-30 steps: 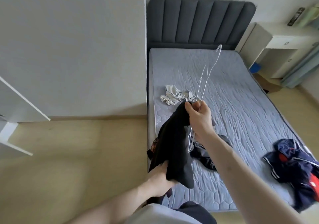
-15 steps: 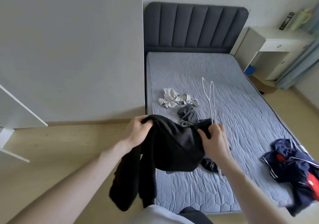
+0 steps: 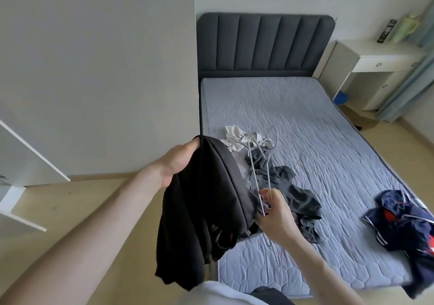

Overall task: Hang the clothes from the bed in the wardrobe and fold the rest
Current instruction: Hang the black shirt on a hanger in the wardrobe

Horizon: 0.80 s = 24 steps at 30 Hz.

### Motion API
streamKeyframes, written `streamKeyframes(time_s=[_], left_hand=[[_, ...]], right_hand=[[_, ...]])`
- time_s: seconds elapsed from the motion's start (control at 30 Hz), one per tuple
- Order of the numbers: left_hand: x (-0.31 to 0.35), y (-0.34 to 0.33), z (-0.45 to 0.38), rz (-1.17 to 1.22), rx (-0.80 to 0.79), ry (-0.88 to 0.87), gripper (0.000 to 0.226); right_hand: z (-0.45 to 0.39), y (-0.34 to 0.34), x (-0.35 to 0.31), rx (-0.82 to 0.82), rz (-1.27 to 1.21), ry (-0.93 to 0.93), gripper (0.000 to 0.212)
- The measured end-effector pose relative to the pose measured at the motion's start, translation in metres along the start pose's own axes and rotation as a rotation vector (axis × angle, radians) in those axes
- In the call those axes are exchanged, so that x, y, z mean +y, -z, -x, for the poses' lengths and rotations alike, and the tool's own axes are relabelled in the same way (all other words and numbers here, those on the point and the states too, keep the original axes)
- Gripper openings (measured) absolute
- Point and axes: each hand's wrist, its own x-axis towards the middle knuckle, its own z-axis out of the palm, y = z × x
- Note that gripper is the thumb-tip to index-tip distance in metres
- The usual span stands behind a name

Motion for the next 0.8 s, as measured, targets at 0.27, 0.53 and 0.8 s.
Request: streamKeyframes(time_s=[0.27,0.53,0.8], left_hand=[[0.025,0.016,0.003,0.064,-0.251,-0.029,0.066],[0.023,0.076,-0.042,-0.105,0.197,-0.035,0.064],[-0.023,0.076,-0.077,-0.674,0.452,-0.115,0.027]], right_hand=[[-0.007,-0.019,-0.001,-0.105,-0.023,-0.015,0.042],[-0.044,0.022,-0.021,-0.029,-0.469,-0.030,0.031],[-0.072,0.057,-0.090,-0.098,-0.625,0.088,0.043]])
